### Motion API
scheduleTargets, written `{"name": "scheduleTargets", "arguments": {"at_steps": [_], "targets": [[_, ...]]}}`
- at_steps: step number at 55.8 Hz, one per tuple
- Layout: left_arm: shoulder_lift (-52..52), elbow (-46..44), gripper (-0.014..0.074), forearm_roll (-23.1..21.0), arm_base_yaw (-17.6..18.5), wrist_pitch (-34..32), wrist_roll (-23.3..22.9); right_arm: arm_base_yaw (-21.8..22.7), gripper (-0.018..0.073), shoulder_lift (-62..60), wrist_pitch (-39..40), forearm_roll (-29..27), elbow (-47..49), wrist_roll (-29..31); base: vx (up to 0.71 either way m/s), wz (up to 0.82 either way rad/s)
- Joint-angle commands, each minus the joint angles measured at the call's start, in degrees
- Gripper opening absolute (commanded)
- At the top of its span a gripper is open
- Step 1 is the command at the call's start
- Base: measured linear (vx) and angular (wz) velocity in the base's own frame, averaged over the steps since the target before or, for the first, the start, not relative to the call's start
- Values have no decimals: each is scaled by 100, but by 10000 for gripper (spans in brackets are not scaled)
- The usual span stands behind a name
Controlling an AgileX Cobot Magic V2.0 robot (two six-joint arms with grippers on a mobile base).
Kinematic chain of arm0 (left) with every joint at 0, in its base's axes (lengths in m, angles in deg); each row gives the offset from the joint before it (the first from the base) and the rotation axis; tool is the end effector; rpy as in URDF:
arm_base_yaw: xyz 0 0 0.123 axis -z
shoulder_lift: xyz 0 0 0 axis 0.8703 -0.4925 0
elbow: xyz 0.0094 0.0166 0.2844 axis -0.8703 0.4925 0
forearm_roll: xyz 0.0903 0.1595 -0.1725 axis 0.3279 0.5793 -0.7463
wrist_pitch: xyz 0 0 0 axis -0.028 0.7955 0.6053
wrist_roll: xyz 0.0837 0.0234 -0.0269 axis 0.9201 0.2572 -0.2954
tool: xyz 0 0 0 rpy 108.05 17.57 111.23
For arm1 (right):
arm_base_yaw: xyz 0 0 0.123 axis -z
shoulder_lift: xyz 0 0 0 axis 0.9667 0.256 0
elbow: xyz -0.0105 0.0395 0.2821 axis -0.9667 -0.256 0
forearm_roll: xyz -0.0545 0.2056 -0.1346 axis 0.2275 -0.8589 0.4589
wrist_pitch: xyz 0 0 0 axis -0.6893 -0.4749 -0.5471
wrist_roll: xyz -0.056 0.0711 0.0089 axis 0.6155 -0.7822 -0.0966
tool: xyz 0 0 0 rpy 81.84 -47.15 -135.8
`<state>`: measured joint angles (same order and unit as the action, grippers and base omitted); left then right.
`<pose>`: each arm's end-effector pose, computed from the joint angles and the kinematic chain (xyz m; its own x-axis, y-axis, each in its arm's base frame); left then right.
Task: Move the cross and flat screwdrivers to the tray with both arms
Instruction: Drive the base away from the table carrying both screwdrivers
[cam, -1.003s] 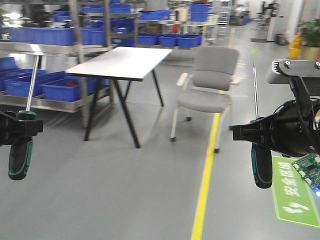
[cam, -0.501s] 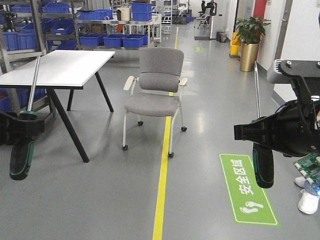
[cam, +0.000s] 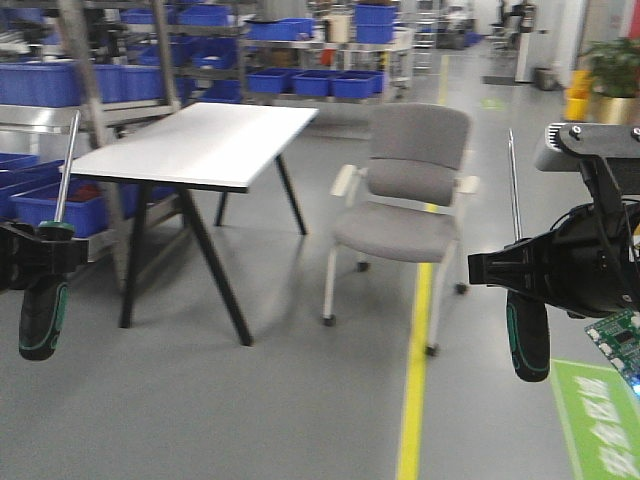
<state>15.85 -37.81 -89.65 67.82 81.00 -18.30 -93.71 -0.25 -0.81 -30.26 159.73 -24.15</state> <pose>0.2635 -0.0545 0.4092 -0.4602 -0.0553 -0.8861 0.2737 0.9406 -0.2009 0.2677 0.0813 0.4090 -0.5504 -0.0195 -0.8346 -0.1624 0.9831 0.0842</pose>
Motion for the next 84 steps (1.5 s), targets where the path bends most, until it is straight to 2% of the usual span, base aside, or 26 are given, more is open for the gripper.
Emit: {"name": "scheduleTargets", "arguments": {"at_steps": [1, 84], "targets": [[159, -174, 3, -156, 22, -457, -19, 18, -8, -163, 474, 92, 178, 7, 50, 56], [159, -174, 3, -162, 22, -349, -19, 20, -8, -163, 367, 238, 178, 7, 56, 63]]}}
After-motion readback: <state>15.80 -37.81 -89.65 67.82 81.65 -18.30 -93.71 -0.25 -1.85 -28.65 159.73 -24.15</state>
